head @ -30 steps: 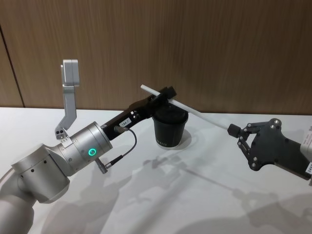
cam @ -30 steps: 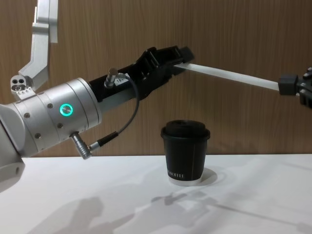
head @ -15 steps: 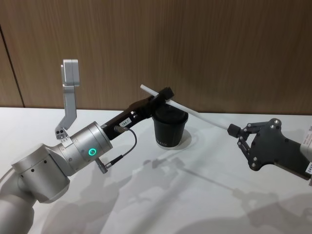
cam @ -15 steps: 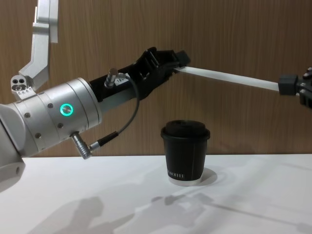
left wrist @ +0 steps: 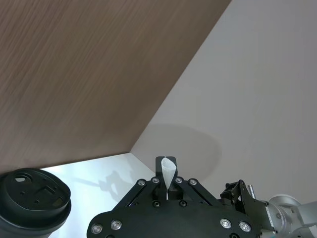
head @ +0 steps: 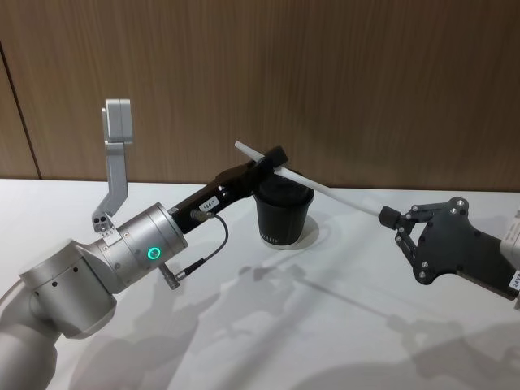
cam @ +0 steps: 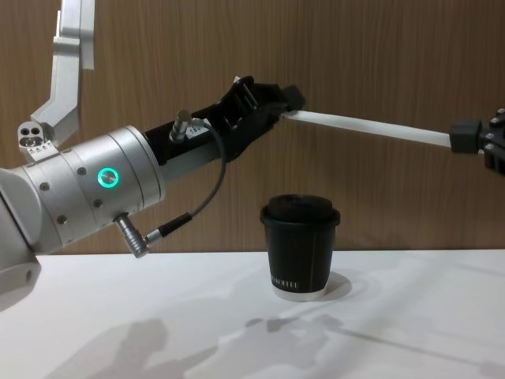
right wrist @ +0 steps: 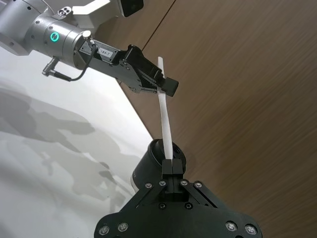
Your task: Pick up the straw with one hand, pass it to the other hand, and insert it into the cup.
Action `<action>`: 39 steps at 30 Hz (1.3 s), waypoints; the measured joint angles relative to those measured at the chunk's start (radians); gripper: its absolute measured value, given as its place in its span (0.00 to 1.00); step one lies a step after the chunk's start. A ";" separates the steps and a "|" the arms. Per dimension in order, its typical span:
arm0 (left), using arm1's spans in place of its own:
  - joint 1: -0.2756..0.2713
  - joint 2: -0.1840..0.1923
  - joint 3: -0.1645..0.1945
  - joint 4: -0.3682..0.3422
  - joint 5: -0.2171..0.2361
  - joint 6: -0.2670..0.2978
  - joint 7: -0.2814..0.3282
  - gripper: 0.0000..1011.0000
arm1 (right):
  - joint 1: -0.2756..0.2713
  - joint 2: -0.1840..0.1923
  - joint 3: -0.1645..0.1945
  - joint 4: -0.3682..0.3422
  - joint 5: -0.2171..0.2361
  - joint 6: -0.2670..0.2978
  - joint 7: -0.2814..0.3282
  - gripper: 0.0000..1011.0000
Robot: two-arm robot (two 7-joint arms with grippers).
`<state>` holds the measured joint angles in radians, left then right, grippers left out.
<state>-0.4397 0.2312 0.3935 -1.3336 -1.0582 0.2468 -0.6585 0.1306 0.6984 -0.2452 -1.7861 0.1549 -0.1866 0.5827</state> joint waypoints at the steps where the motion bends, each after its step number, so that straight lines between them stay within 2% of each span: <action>1: 0.000 0.000 0.000 0.000 0.000 0.000 0.000 0.02 | 0.000 0.000 0.000 0.000 0.000 0.000 0.000 0.00; 27: 0.000 0.000 -0.001 0.000 0.000 0.000 0.001 0.00 | 0.000 0.000 0.000 0.000 0.000 0.000 0.000 0.01; 33: 0.000 0.000 -0.001 0.000 0.000 -0.001 0.001 0.00 | 0.000 0.000 0.000 0.000 0.000 0.000 0.000 0.14; 39: 0.000 0.000 -0.001 0.000 0.000 -0.001 0.001 0.00 | 0.000 0.000 0.000 0.000 0.000 0.000 0.000 0.33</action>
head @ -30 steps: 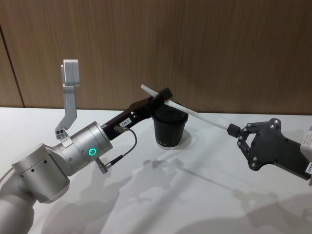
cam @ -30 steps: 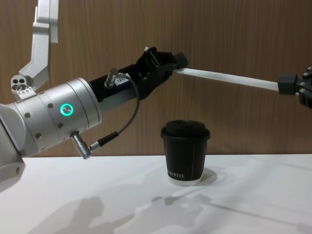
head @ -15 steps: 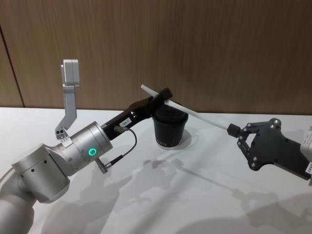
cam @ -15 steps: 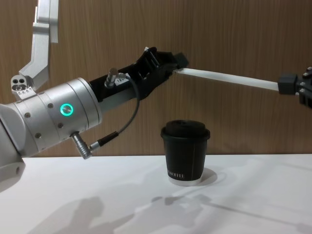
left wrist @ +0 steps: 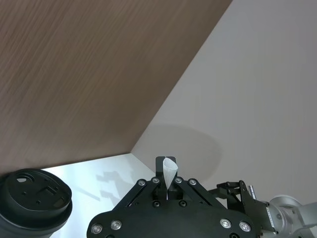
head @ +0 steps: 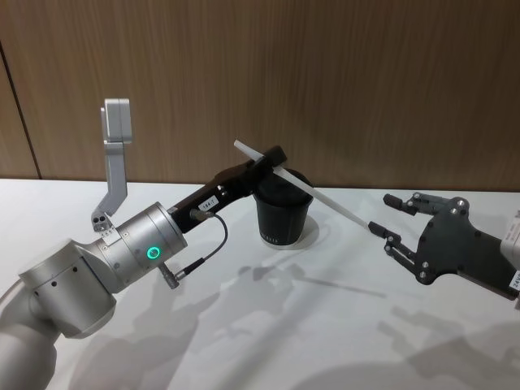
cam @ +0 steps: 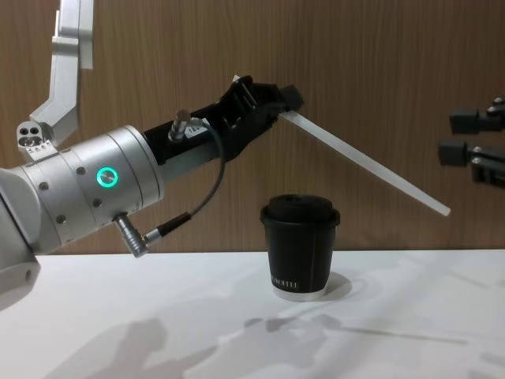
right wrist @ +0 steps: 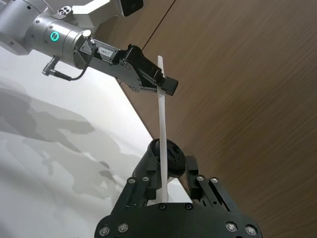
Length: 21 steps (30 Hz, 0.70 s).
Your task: Pick up the straw with one hand, pass it to the other hand, and insert it into the cup.
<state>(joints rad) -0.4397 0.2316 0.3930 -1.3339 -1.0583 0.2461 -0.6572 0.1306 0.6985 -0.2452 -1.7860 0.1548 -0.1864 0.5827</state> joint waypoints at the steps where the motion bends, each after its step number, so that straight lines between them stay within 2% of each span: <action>1: 0.000 0.000 0.000 0.000 0.000 0.000 0.000 0.00 | 0.000 0.000 0.000 0.000 0.000 0.000 0.000 0.39; 2: 0.000 0.001 0.001 -0.001 0.000 0.000 0.001 0.00 | 0.000 0.000 0.000 0.000 0.000 0.000 0.000 0.39; 8: -0.004 0.011 0.008 -0.014 0.010 0.001 0.018 0.00 | 0.000 0.000 0.000 0.000 0.000 0.000 0.000 0.61; 9: -0.005 0.013 0.009 -0.017 0.013 0.001 0.021 0.00 | 0.000 0.000 0.000 0.000 0.000 0.000 0.000 0.61; 16: -0.016 0.037 0.025 -0.053 0.044 0.016 0.062 0.00 | 0.000 0.000 0.000 0.000 0.000 0.000 0.000 0.81; 17: -0.018 0.043 0.028 -0.062 0.053 0.021 0.073 0.00 | 0.000 0.000 0.000 0.000 0.000 0.000 0.000 0.87; 21: -0.027 0.061 0.038 -0.090 0.078 0.035 0.106 0.00 | 0.000 0.000 0.000 0.000 0.000 0.000 0.000 0.95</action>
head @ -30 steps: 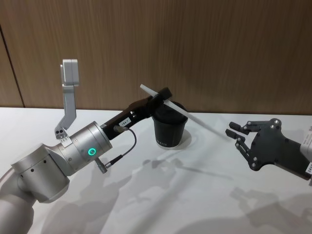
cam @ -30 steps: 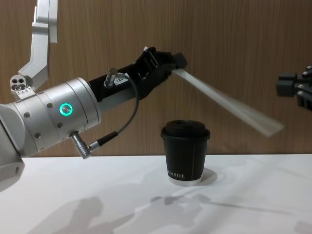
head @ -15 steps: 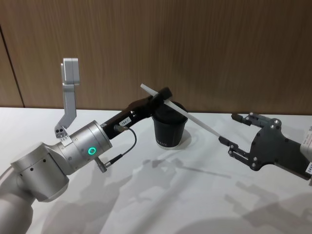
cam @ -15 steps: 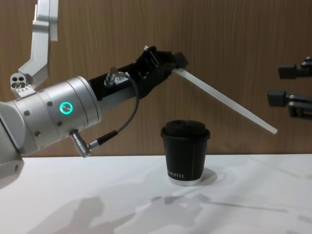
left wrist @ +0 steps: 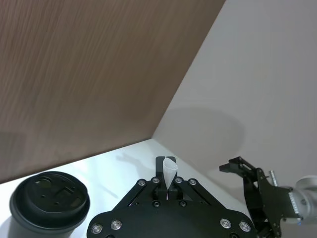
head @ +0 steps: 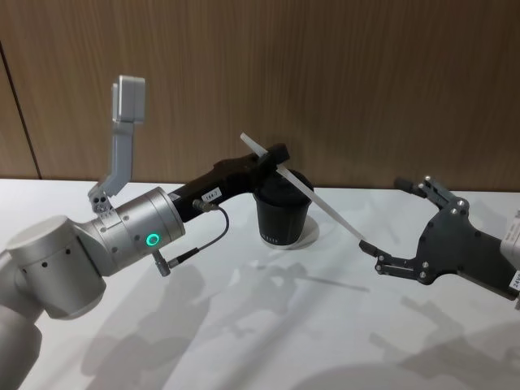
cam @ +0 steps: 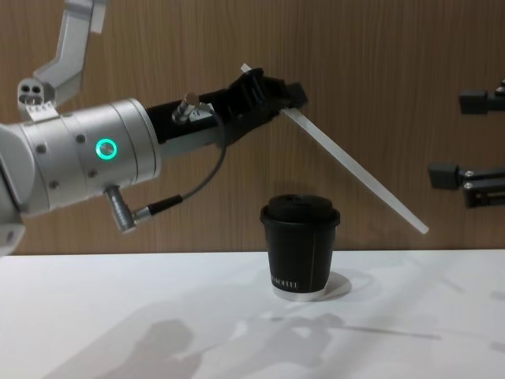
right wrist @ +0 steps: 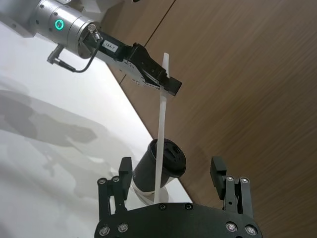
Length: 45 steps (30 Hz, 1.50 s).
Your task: Pick up the straw with one hand, pass it to the other hand, and insert it into the cup.
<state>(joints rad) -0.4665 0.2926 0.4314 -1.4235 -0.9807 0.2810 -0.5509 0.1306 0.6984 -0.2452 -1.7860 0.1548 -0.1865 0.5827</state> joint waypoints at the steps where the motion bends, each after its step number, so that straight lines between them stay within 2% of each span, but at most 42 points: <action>1: -0.002 0.004 0.002 -0.006 0.003 0.002 0.004 0.00 | 0.000 0.000 0.000 0.000 0.000 0.000 0.000 0.97; 15: -0.047 0.078 0.042 -0.127 0.108 0.064 0.133 0.00 | 0.000 0.000 0.000 0.000 0.000 0.000 0.000 0.99; 27: -0.129 0.144 0.076 -0.252 0.224 0.145 0.259 0.00 | 0.000 0.000 0.000 0.000 0.000 0.000 0.000 0.99; 38: -0.174 0.166 0.088 -0.320 0.314 0.182 0.351 0.00 | 0.000 0.000 0.000 0.000 0.000 0.000 0.000 0.99; 45: -0.186 0.169 0.099 -0.341 0.359 0.193 0.389 0.00 | 0.000 0.000 0.000 0.000 0.000 0.000 0.000 0.99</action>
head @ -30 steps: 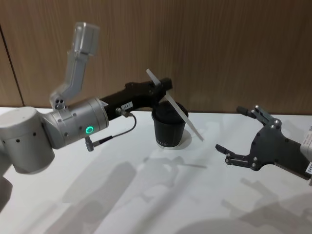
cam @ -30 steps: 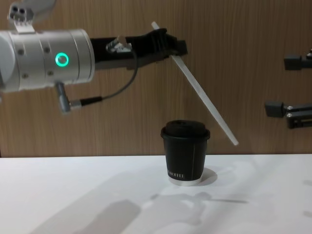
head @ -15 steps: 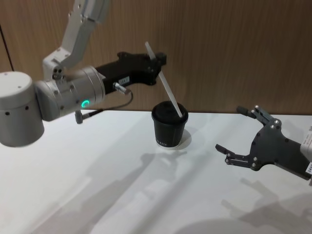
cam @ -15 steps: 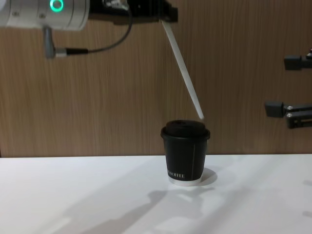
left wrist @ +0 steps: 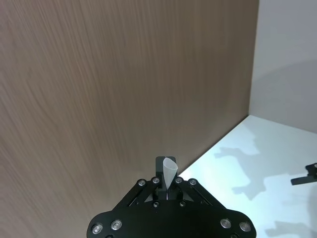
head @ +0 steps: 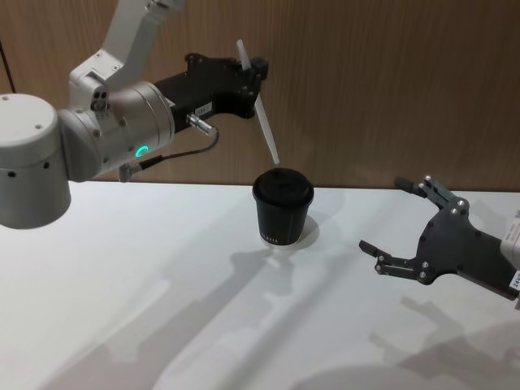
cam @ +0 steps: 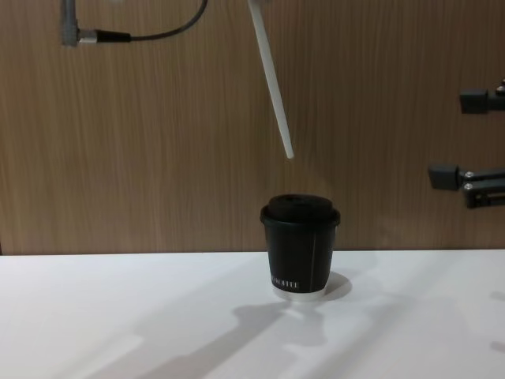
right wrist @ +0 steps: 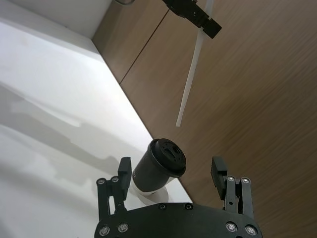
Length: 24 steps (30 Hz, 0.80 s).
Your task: Pick up the straw with one hand, pass it to the other hand, and insert it into the cup.
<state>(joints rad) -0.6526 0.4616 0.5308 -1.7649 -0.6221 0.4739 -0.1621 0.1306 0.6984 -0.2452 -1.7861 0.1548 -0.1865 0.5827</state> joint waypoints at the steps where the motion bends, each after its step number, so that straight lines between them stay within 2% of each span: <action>1: -0.001 0.000 0.003 -0.002 0.008 0.002 0.006 0.00 | 0.000 0.000 0.000 0.000 0.000 0.000 0.000 0.99; 10: -0.005 -0.006 0.019 -0.003 0.045 0.007 0.029 0.00 | 0.000 0.000 0.000 0.000 0.000 0.000 0.000 0.99; 24: -0.019 -0.033 0.039 0.044 0.091 -0.004 0.043 0.00 | 0.000 0.000 0.000 0.000 0.000 0.000 0.000 0.99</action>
<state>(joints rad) -0.6717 0.4282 0.5698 -1.7209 -0.5312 0.4697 -0.1189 0.1306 0.6984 -0.2452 -1.7860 0.1548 -0.1865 0.5827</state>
